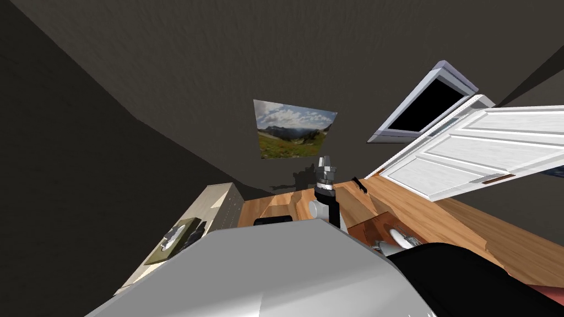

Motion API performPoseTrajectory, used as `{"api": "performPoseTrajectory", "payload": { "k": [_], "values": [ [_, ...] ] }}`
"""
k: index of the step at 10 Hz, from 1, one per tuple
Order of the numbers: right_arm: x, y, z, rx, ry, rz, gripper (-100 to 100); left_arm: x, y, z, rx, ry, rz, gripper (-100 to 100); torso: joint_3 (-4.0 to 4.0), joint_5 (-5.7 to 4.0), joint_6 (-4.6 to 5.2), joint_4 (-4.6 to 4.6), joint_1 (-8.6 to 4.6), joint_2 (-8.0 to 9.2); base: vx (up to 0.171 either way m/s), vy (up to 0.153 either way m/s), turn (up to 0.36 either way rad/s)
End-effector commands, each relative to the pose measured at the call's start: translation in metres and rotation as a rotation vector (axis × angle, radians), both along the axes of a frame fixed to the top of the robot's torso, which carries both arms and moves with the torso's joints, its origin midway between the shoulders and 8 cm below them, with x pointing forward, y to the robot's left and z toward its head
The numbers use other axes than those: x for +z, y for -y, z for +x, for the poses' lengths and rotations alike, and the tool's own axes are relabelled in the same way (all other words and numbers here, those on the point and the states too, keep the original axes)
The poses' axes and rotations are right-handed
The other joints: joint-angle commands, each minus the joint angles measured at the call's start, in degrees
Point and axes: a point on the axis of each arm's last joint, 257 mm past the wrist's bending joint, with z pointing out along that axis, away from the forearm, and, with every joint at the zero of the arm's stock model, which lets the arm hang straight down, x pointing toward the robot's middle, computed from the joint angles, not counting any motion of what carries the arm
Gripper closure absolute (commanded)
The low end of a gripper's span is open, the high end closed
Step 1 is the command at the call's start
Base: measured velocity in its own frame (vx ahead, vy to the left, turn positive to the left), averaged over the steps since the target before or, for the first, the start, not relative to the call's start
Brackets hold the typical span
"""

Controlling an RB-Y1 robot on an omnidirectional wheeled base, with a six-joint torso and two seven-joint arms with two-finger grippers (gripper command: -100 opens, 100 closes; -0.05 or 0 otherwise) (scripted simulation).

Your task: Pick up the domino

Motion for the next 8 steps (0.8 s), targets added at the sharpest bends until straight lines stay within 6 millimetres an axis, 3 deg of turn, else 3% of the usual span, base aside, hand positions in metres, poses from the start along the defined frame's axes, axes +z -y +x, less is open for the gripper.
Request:
{"api": "performPoseTrajectory", "payload": {
  "k": [1,2,5,6,7,8],
  "values": [
    [0.0,0.0,0.0,0.0,0.0,0.0,0,-0.019,-0.012,-0.045,0.064,-0.097,0.003,-100,0.0,0.0,0.0,0.0,0.0,0.0,0.23,-0.058,-0.03],
    [0.0,0.0,0.0,0.0,0.0,0.0,0,-0.019,-0.012,-0.046,0.066,-0.099,0.003,-100,-0.07,-0.02,-0.02,-0.03,-0.05,-0.12,0.136,-0.03,0.004],
    [0.0,0.0,0.0,0.0,0.0,0.0,0,-0.047,-0.036,-0.118,0.174,-0.255,0.007,-100,0.12,0.01,0.0,0.04,0.07,0.22,0.125,-0.016,-0.02],
    [0.0,0.0,0.0,0.0,0.0,0.0,0,-0.052,-0.043,-0.137,0.205,-0.293,0.01,-100,0.08,0.02,-0.02,0.02,0.12,0.15,0.176,0.003,-0.009],
    [0.0,0.0,0.0,0.0,0.0,0.0,0,-0.053,-0.042,-0.14,0.207,-0.299,0.008,-100,0.03,0.03,0.0,0.01,0.16,0.06,0.118,-0.005,-0.004],
    [0.0,0.0,0.0,0.0,0.0,0.0,0,-0.059,-0.048,-0.161,0.238,-0.341,0.009,-100,0.1,0.01,0.0,0.03,0.13,0.21,0.088,0.0,-0.006]
  ]
}}
